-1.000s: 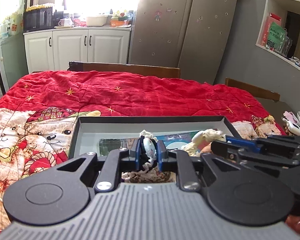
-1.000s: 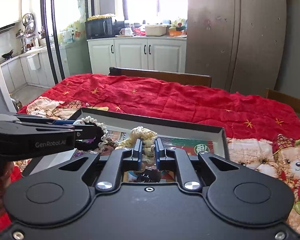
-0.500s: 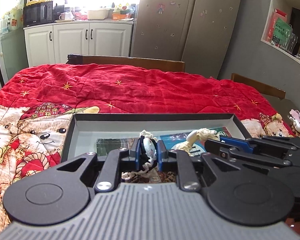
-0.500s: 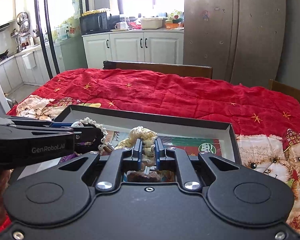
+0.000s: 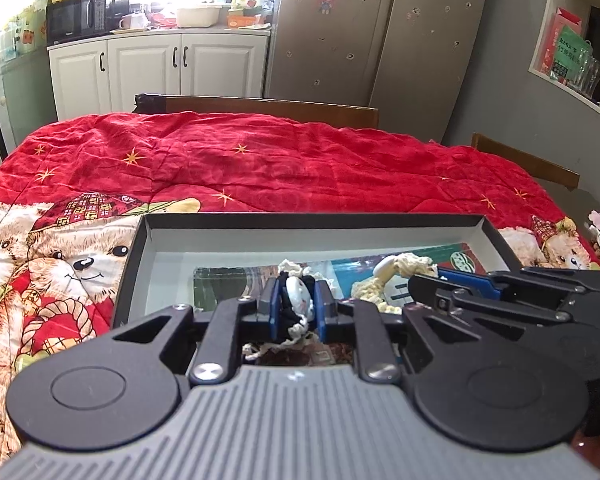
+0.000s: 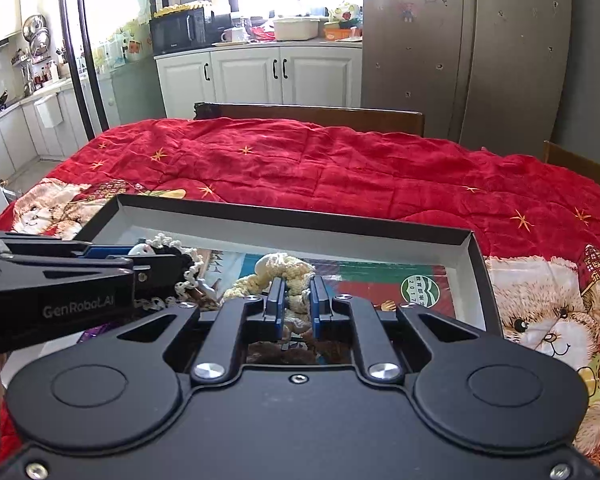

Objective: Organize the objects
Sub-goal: 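Open the left tool releasing the hair clip while the right tool releases the scrunchie into the box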

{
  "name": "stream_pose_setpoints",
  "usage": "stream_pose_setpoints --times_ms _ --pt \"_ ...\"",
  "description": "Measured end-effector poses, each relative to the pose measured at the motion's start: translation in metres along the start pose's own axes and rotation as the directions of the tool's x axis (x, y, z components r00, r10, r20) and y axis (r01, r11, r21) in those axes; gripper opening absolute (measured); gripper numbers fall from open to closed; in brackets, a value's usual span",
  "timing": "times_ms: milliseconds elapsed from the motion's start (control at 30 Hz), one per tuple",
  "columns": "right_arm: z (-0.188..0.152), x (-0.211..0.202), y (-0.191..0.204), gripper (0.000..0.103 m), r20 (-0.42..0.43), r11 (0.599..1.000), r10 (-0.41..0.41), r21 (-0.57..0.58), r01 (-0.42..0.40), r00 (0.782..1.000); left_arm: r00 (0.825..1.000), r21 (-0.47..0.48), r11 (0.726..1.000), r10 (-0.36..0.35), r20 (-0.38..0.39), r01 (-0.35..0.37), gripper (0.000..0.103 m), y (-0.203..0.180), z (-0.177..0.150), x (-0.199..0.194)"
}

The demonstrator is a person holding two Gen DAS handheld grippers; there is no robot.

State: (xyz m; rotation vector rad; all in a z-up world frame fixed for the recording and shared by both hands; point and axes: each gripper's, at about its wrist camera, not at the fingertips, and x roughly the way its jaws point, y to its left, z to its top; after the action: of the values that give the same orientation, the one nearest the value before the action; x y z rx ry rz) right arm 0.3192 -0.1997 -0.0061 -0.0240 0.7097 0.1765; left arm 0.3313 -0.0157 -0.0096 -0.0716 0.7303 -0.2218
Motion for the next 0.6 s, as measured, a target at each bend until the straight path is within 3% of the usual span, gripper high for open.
stream_pose_setpoints --times_ms 100,233,467,600 --pt "0.0002 0.0048 -0.0018 0.012 -0.016 1.0 -0.003 0.008 0.003 1.0 1.0 -0.002 1.0 0.001 -0.002 -0.001 0.024 0.0006 0.0002 0.0012" --pt "-0.0017 0.0091 -0.0018 0.013 -0.034 1.0 -0.008 0.001 0.008 0.999 1.0 0.001 1.0 0.001 -0.001 -0.001 0.043 0.0009 -0.0001 0.0014" --pt "-0.0022 0.0098 -0.0014 0.019 -0.034 1.0 -0.01 -0.004 0.01 0.999 1.0 0.005 1.0 0.0 -0.001 0.0 0.045 0.0008 -0.0005 0.0004" --pt "-0.0016 0.0062 -0.0001 0.021 -0.017 1.0 -0.014 -0.008 0.014 1.0 1.0 0.008 1.0 0.005 0.005 -0.005 0.055 -0.0005 -0.0003 -0.0011"
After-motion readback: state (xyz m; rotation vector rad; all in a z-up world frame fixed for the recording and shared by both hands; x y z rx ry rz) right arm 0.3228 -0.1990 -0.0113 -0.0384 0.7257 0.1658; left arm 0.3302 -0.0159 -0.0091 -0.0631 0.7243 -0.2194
